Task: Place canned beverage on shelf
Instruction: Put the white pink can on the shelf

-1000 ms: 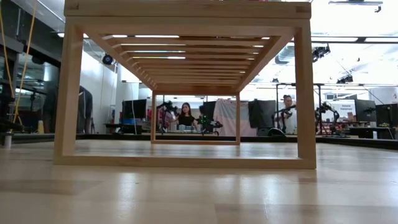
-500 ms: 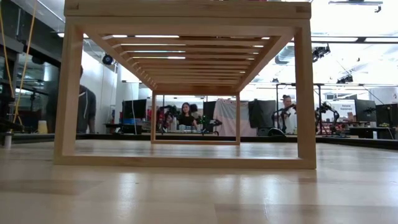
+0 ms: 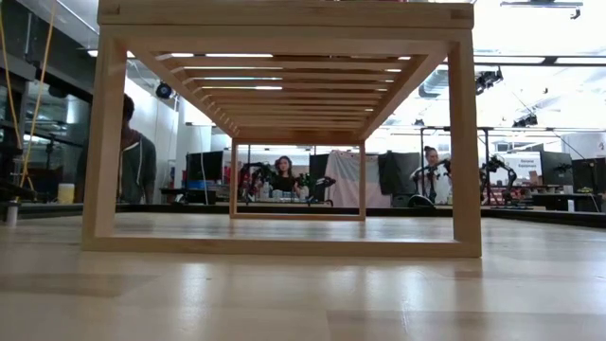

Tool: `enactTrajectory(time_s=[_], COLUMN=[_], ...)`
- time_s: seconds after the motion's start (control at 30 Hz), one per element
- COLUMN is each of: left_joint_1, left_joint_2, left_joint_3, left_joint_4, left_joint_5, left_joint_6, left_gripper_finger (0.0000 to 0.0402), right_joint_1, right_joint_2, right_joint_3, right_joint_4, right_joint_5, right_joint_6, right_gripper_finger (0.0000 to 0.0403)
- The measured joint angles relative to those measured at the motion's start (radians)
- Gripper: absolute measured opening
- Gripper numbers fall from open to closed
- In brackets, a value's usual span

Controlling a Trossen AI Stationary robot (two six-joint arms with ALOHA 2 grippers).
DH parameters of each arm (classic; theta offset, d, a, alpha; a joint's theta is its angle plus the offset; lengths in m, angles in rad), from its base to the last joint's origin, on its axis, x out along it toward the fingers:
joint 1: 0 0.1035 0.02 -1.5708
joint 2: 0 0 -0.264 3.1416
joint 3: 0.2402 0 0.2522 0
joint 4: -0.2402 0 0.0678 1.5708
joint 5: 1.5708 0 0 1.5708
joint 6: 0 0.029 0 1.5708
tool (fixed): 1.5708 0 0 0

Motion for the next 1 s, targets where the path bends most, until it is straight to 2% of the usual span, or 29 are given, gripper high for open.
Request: enactTrajectory(time_s=[0.17, 0.37, 0.5, 0.73, 0.87, 1.0], left_joint_1=[0.0, 0.0, 0.0, 0.0, 0.0, 0.0], left_joint_2=[0.0, 0.0, 0.0, 0.0, 0.0, 0.0], left_joint_3=[0.0, 0.0, 0.0, -0.001, -0.001, -0.001], left_joint_4=[0.0, 0.001, 0.002, 0.009, 0.014, 0.016], left_joint_5=[0.0, -0.004, -0.005, -0.005, -0.005, -0.004], left_joint_6=[0.0, 0.0, -0.018, -0.035, -0.035, -0.035], left_gripper_finger=[0.04, 0.04, 0.04, 0.04, 0.04, 0.04], right_joint_1=[0.009, 0.0, -0.014, -0.057, -0.068, -0.067], right_joint_2=[0.111, 0.204, 0.223, 0.221, 0.169, 0.055], right_joint_3=[0.0, 0.0, 0.0, -0.017, -0.145, -0.246], right_joint_4=[-0.099, -0.188, -0.198, -0.194, -0.145, 0.027], right_joint_5=[-0.058, -0.111, -0.102, -0.057, -0.11, -0.102], right_joint_6=[0.026, -0.062, -0.131, -0.284, -0.347, -0.286], right_gripper_finger=[0.0396, 0.0396, 0.0396, 0.0396, 0.0396, 0.0396])
